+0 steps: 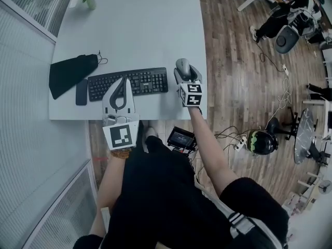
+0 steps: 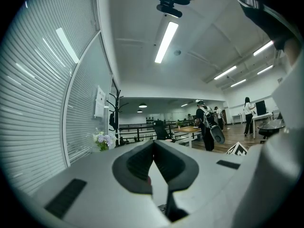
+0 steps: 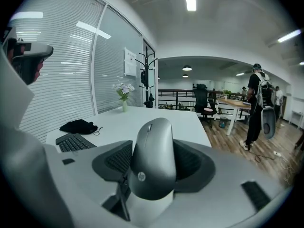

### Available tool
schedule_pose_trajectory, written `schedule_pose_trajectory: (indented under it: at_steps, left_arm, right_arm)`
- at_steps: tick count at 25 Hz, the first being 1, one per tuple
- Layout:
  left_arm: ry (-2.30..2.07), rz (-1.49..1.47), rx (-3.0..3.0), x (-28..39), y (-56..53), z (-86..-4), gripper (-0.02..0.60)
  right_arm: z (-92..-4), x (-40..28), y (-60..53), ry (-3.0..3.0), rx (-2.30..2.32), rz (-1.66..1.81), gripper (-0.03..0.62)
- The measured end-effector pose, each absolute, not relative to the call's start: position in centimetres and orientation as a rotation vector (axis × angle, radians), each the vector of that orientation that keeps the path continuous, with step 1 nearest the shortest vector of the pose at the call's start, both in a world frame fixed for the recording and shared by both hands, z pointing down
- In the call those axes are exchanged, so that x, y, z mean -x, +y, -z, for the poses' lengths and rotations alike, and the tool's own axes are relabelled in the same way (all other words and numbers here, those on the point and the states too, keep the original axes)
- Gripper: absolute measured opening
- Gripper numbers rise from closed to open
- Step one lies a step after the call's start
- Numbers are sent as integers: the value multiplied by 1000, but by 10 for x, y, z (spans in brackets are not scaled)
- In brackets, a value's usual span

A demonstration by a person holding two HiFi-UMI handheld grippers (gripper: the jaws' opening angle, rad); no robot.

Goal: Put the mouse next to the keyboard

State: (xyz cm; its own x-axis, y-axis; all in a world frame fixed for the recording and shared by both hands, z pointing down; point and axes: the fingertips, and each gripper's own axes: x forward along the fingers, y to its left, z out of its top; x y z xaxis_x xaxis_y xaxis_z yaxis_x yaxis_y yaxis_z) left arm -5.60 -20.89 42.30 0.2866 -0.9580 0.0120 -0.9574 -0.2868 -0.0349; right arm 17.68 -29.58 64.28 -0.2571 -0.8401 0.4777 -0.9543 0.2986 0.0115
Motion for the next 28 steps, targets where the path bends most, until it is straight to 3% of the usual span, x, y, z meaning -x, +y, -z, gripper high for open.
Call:
schedule_pose_trajectory:
  at_steps: [28]
  left_arm:
    - [1913,101,2495,76,-218,-437,9]
  right_arm:
    - [-738,-184,-290,-2014,-1520,-596,261]
